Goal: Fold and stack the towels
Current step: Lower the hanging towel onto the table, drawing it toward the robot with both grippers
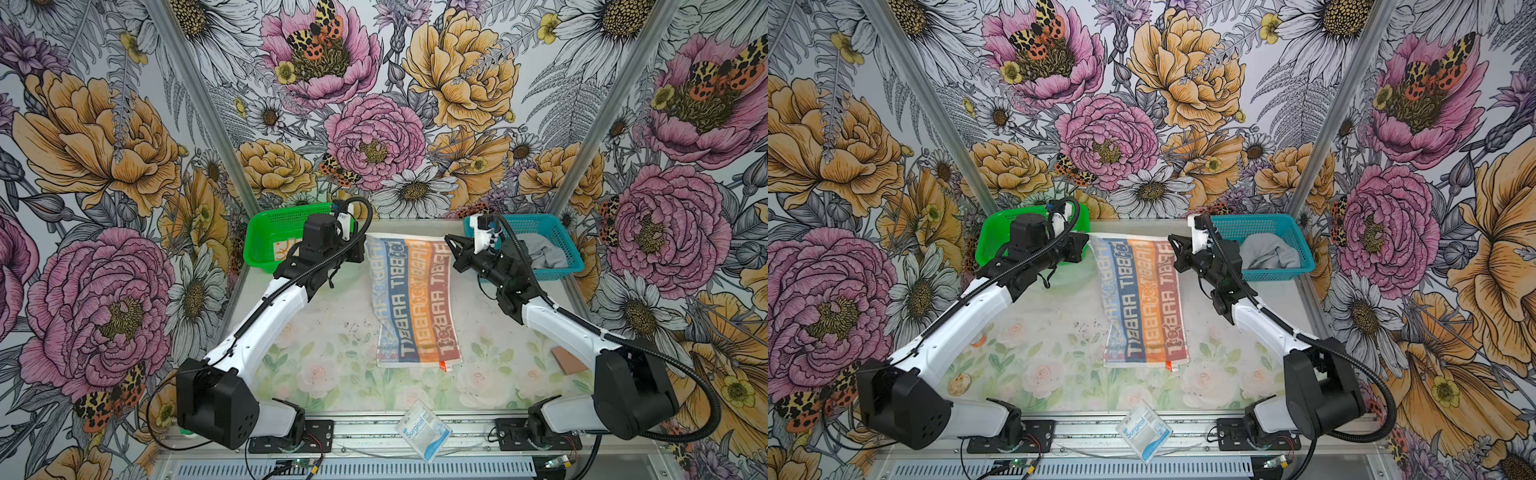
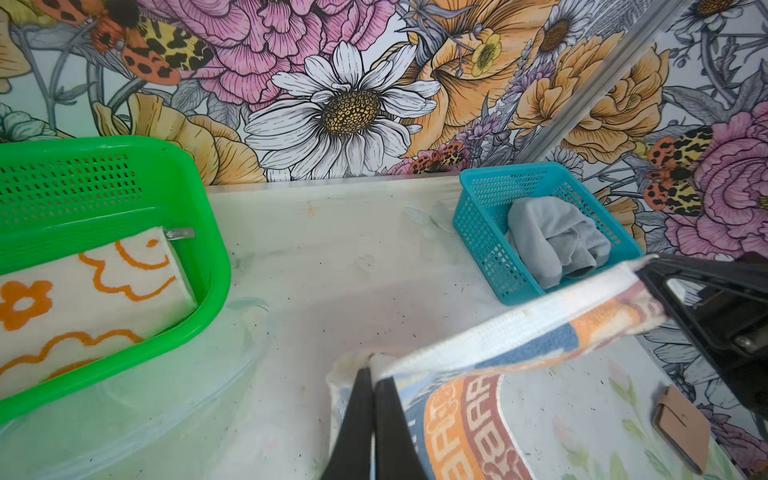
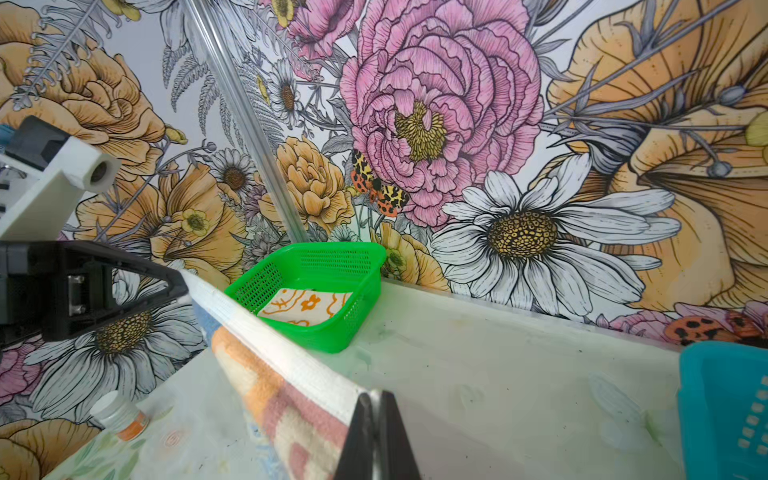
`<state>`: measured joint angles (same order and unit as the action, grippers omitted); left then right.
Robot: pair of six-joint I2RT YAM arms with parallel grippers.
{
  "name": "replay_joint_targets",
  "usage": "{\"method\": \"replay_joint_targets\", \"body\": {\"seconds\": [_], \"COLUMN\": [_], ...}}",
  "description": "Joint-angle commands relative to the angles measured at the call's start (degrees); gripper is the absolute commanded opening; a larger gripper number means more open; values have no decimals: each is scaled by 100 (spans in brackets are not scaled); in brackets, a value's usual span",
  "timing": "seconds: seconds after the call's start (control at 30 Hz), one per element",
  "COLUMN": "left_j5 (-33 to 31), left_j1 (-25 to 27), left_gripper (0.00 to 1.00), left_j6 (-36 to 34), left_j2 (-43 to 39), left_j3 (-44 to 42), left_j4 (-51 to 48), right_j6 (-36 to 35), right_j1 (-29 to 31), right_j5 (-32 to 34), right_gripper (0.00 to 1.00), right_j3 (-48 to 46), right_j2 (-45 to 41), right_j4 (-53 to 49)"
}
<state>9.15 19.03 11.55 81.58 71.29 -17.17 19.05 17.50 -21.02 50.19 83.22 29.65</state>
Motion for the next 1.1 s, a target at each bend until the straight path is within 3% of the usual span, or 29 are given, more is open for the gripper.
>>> {"method": "replay_joint_targets", "body": {"seconds": [0.0, 0.27, 0.63, 0.77, 1.03, 1.07], "left_j5": [-360, -344, -212, -245, -260, -276], "left_j1": [-262, -203, -140, -178, -180, -188], "left_gripper": [0, 0, 0, 0, 0, 0], "left_j6": [144, 11, -205, -175, -106, -109], "left_j2": [525, 2133, 3550, 4168, 5109, 5253], "left_j3": [308, 1033, 1960, 2786, 3783, 4009], "left_j4": [805, 1011, 1833, 1257, 811, 670], "right_j6": [12, 184, -572, -484, -9, -30], "right_j1": [-292, -579, -679, -738, -810, -811], "right_j5": [363, 147, 531, 370, 14, 12], "right_gripper": [0, 0, 0, 0, 20, 27], "right_j3": [298, 688, 2035, 3083, 3943, 4043], "right_j2": [585, 1906, 2725, 3400, 4187, 4240], "right_j4": [673, 1225, -170, -1355, -1695, -1690]}}
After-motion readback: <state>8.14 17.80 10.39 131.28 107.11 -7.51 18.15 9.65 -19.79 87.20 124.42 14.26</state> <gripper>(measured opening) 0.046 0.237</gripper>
